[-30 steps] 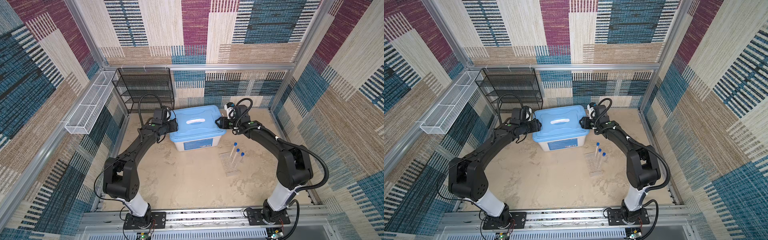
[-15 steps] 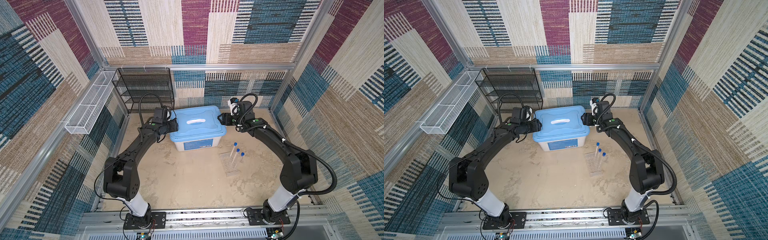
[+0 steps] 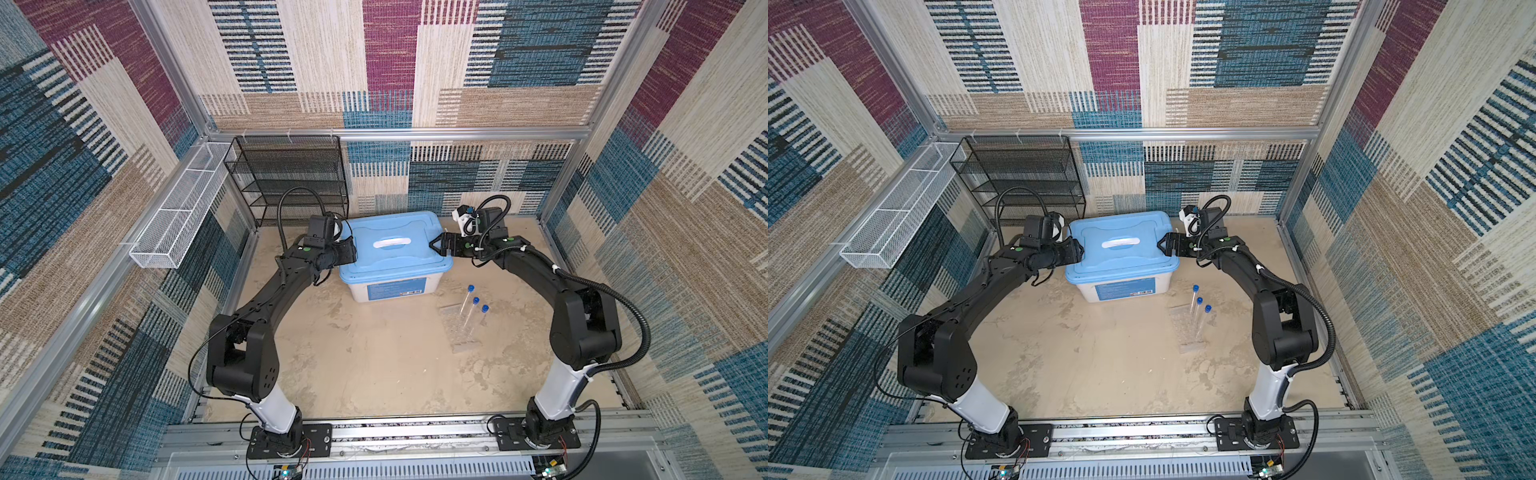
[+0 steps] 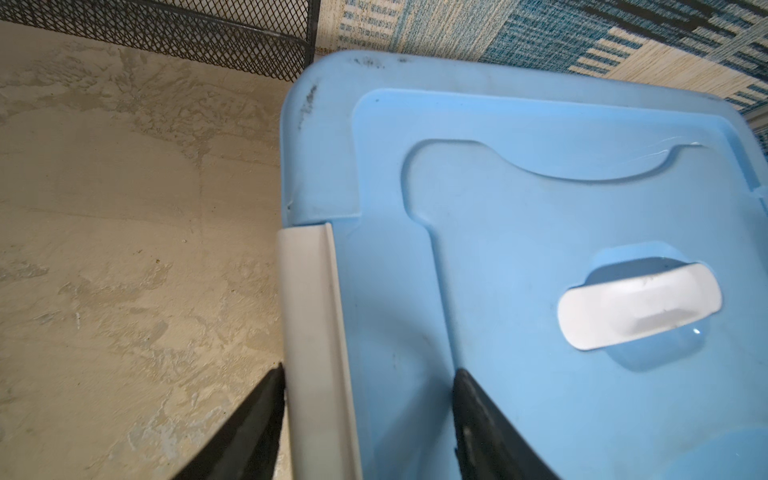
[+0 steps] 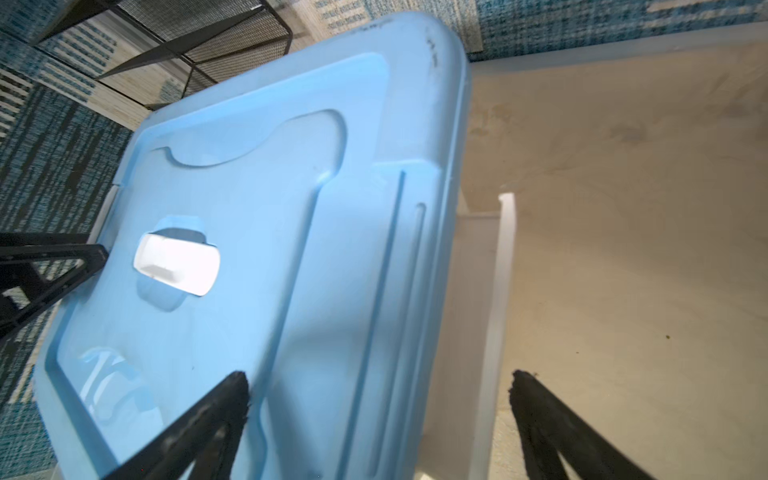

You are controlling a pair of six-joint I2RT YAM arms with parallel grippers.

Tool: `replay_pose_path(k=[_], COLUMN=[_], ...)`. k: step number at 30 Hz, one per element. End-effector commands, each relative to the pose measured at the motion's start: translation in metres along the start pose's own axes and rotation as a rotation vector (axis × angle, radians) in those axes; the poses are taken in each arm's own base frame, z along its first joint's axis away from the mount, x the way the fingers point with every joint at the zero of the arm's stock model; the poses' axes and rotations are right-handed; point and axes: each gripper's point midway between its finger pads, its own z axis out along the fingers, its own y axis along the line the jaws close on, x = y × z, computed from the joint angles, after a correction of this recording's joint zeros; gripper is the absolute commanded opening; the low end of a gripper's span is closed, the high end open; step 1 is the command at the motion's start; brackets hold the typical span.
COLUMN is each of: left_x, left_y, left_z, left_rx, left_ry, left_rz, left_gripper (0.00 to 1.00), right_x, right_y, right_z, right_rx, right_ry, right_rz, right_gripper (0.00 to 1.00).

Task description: Organize the chemistry lab equipment

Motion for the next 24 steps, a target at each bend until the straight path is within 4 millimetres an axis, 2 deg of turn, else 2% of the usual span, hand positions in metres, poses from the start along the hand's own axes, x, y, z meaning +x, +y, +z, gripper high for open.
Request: replay_pose_path(k=[1,6,13,24], left_x=[0.029,0.026,0.027,0.033], left_y=[0.009,0.003,-0.007,-0.028], left_z=[0.003,0.003,0.006,0.015], left_rx=[-0.028,-0.005,0.019,0.055], left_ry=[0.112,0.111,0.116,0.14], left_rz=[0.022,0.015,0.018,0.035], left_gripper=[0.64,0.63,0.63,0.62], right_x=[-0.009,-0.005,0.006,0.021], right_y=[0.019,0.018,0.027,0.04], right_z=[-0.001,-0.002,0.005,0.019], right_rx=[-0.1,-0.038,0.047,0.03], right_ry=[-0.027,-0.025,-0.009,0.026], right_rz=[-0.039,-0.061,-0.106,-0.125], right_gripper=[0.92,0.84,0.77,0.69])
